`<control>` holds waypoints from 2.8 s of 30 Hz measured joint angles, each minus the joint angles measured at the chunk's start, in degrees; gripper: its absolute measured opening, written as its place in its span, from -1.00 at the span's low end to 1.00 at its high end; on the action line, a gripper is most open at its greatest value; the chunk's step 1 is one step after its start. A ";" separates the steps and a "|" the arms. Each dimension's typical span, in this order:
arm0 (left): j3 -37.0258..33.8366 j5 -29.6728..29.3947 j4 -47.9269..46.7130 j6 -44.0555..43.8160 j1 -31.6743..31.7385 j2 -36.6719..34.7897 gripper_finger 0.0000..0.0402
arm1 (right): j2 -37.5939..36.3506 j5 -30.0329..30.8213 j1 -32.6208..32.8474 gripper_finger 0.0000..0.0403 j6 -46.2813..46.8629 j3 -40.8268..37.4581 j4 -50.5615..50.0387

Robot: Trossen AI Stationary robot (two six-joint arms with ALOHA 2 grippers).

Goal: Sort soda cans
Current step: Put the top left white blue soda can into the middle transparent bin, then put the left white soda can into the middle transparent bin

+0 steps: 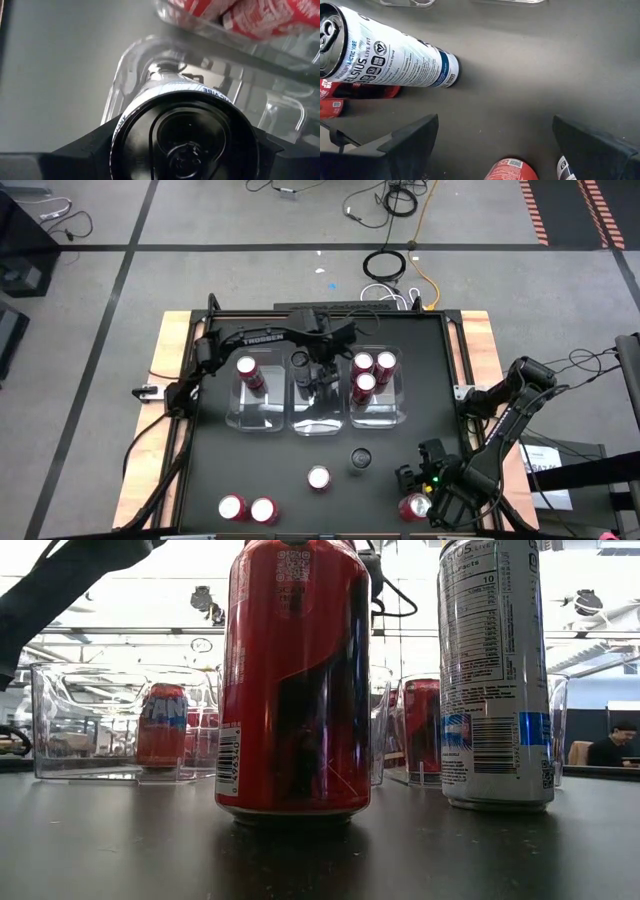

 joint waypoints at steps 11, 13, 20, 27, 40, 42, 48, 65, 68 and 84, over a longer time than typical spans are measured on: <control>0.00 -0.04 0.52 -1.47 -0.73 -0.02 0.42 | 0.00 0.00 0.00 0.91 -0.02 0.00 -0.11; 0.01 -0.05 0.49 -1.53 -0.69 -0.02 0.42 | -0.01 0.00 0.00 0.91 -0.02 0.00 -0.11; 0.02 -0.15 0.46 -1.56 -0.73 -0.02 0.42 | 0.00 0.00 0.00 0.91 -0.02 0.00 -0.06; 0.04 -0.18 0.50 -2.93 -0.67 -0.02 0.53 | -0.02 0.00 0.00 0.91 -0.03 0.00 0.00; 0.29 -2.53 -0.23 -2.56 -0.49 -0.71 0.57 | -0.02 0.00 0.00 0.91 -0.04 -0.02 0.02; 1.92 -2.60 -2.25 -2.56 -0.41 -0.92 0.57 | -0.02 0.00 0.01 0.91 -0.04 -0.02 0.06; 7.64 -3.07 -7.40 -2.94 -0.40 -2.11 0.57 | -0.04 0.26 0.02 0.91 -0.69 -0.04 0.09; 9.46 -2.10 -16.60 -10.13 -7.71 -17.98 0.58 | -0.31 3.83 -0.35 0.91 -10.36 10.12 -13.16; 9.49 0.37 -16.61 -10.45 -11.87 -20.31 0.58 | -0.33 6.23 -1.01 0.91 -15.96 15.02 -16.43; -5.31 -14.45 1.21 -17.97 -43.70 -22.12 0.58 | -0.28 7.41 -10.22 0.91 -49.15 24.00 -5.26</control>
